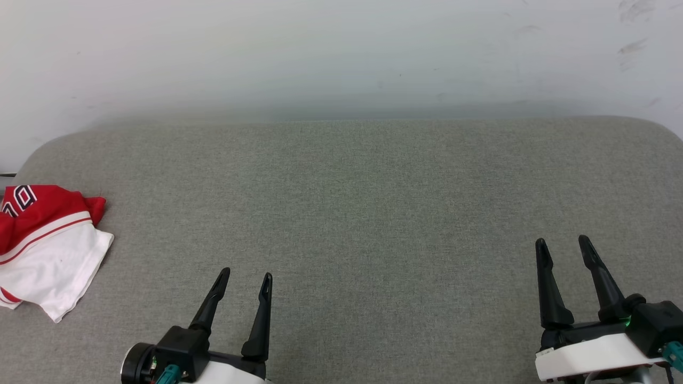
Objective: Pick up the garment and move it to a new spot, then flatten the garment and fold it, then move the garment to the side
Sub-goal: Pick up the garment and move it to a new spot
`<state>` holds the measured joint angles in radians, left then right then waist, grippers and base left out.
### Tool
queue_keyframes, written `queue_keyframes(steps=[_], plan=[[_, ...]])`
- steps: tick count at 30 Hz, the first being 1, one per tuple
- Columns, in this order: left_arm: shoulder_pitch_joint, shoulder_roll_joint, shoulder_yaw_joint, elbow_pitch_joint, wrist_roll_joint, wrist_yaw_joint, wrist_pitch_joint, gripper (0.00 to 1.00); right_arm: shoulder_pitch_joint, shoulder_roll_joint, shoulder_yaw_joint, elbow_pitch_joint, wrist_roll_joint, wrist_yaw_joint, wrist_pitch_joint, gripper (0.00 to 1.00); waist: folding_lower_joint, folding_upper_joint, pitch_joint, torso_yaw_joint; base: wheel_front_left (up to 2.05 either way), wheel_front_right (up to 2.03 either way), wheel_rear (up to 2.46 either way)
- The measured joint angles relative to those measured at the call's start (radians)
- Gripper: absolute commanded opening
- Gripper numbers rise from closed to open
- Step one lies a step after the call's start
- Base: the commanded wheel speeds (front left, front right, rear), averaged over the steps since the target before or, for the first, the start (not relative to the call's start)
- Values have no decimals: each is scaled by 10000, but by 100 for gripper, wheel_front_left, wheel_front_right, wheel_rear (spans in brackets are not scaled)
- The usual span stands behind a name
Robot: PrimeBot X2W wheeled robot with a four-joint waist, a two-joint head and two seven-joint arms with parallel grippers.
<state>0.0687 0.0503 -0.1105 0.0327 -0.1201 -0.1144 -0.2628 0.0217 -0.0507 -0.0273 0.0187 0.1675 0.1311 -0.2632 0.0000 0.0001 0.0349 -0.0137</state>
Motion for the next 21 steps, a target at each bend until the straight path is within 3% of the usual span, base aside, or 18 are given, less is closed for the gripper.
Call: queue_keyframes(steps=[10,21], plan=[[-3,0,10,67,-105,-48,0,100,10,0,27,69,-4,0,0,100,0,0,-41,155,0,0,0],[-1,0,215,121,-84,-61,-2,100,173,-2,311,111,2,0,-2,100,0,0,-122,971,0,0,0]])
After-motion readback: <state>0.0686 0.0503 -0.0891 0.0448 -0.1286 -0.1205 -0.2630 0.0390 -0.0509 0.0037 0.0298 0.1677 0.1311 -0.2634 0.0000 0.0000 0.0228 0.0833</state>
